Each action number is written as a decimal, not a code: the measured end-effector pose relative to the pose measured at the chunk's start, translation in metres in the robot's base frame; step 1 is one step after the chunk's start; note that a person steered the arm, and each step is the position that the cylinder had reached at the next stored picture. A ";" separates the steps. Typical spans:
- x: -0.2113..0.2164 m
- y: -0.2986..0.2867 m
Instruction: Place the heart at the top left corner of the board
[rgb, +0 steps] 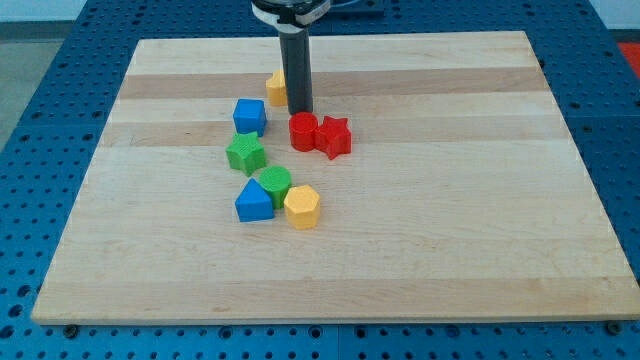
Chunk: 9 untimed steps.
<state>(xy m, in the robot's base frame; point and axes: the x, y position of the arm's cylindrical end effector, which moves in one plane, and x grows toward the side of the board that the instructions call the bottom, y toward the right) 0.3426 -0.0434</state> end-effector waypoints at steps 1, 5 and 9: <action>-0.031 -0.048; -0.033 -0.020; -0.069 -0.101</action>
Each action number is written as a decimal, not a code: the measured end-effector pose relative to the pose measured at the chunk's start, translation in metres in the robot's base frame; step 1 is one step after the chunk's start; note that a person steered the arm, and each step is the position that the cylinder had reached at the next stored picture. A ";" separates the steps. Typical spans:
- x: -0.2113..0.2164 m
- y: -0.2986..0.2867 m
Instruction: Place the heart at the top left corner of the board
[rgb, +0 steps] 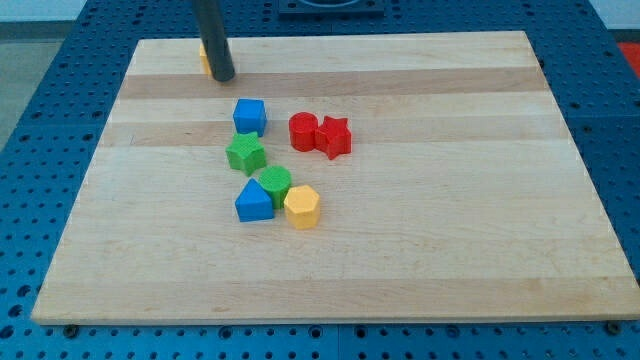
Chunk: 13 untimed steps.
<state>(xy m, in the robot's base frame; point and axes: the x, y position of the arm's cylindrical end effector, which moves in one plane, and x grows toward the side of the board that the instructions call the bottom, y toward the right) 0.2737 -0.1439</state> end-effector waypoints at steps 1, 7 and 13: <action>-0.006 0.009; -0.060 -0.011; -0.058 -0.064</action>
<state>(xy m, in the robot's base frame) 0.2162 -0.2083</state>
